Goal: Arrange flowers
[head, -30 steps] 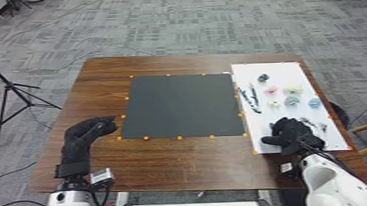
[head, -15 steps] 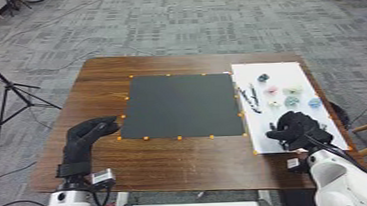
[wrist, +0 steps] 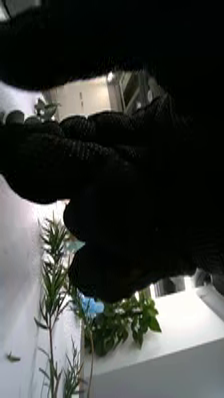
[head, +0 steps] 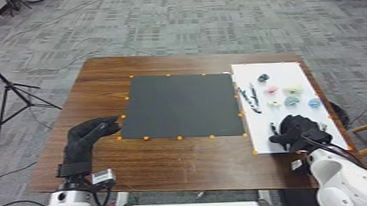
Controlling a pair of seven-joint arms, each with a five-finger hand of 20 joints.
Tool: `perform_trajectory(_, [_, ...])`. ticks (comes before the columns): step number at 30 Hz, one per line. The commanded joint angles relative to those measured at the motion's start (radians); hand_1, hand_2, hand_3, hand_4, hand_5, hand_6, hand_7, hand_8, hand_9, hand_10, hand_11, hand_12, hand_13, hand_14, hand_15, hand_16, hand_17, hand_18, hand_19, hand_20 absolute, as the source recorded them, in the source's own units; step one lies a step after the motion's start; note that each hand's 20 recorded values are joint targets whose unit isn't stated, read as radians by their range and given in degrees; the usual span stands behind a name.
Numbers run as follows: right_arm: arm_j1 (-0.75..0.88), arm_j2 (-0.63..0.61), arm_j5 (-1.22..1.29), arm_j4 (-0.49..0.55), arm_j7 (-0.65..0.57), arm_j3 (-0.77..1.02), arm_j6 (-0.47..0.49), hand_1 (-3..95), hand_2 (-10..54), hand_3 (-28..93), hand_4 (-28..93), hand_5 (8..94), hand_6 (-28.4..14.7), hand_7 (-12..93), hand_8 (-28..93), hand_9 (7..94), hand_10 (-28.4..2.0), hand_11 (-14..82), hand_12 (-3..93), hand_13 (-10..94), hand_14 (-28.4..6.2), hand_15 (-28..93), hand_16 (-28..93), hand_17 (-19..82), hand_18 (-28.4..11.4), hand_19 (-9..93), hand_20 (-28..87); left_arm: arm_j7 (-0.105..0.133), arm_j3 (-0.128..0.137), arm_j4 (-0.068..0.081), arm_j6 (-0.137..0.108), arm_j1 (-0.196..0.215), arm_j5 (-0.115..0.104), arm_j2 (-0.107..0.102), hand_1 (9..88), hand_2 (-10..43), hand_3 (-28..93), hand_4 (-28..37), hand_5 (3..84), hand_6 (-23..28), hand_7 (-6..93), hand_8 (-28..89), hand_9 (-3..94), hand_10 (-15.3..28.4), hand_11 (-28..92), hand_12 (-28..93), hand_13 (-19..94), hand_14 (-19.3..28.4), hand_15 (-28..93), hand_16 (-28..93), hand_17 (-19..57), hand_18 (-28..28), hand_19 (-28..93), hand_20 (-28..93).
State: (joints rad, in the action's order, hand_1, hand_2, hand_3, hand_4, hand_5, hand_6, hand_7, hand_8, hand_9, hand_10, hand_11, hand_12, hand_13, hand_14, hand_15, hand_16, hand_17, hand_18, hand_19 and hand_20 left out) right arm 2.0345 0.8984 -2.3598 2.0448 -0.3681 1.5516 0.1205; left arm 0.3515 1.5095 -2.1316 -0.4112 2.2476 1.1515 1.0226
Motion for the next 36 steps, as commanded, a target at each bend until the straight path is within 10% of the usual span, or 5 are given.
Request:
perform_trajectory(1, [0.008,0.032,0.222,0.007,-0.099,0.031,0.217,80.9,-9.5,-24,48,71.4,-1.5,29,33,87.9,-9.7,35.5,41.3,89,-4.4,60,41,62,-13.6,93,57,-0.008,0.015,-0.014,0.028,0.015,-0.006,0.013,29.8,-3.2,70,-18.4,58.4,2.0,22.0,-8,59.5,14.3,27,16,49,18.0,38,0,4.5,16.9,32,29])
perform_trajectory(6, [0.003,0.015,0.225,0.028,-0.077,0.036,0.125,61.6,-9.5,50,1,72.9,-2.4,25,31,89.2,-9.1,27.2,46.2,89,-4.9,57,40,64,-10.9,92,50,-0.005,0.017,-0.014,0.021,0.015,-0.021,0.005,29.8,-3.2,70,-18.5,58.5,2.1,21.8,-8,59.4,14.5,27,16,49,18.1,38,0,4.5,16.9,32,29])
perform_trajectory(18, [-0.141,-0.024,0.277,0.14,0.021,0.018,-0.054,62.1,-9.5,53,2,75.1,-3.2,25,30,92.1,-8.1,27.7,42.4,93,-3.1,54,39,68,-8.2,90,48,-0.017,0.034,-0.02,0.034,0.029,-0.023,-0.008,29.9,-3.1,70,-18.5,58.3,2.4,21.7,-8,59.3,14.7,28,16,49,18.3,38,0,4.5,16.8,31,29])
perform_trajectory(32, [-0.104,-0.11,0.165,0.102,0.151,0.024,0.059,52.3,-9.5,54,-1,66.9,-2.6,23,27,84.3,-10.0,17.4,45.8,85,-4.7,54,39,59,-12.2,93,52,-0.024,0.041,-0.015,0.032,0.016,-0.021,-0.012,29.8,-3.1,70,-18.3,58.3,2.4,21.6,-8,59.2,14.6,28,16,49,18.4,39,1,4.1,16.8,31,30])
perform_trajectory(36, [-0.073,-0.111,0.138,0.084,0.158,0.042,0.123,44.5,-9.5,62,-6,62.0,-4.4,22,1,74.4,-12.6,20.4,30.9,85,-4.4,54,38,59,-12.7,93,52,-0.026,0.042,-0.016,0.033,0.02,-0.017,-0.008,29.8,-3.3,70,-18.2,58.3,2.4,21.7,-8,59.2,14.6,28,16,49,18.4,39,1,4.1,16.8,31,30])
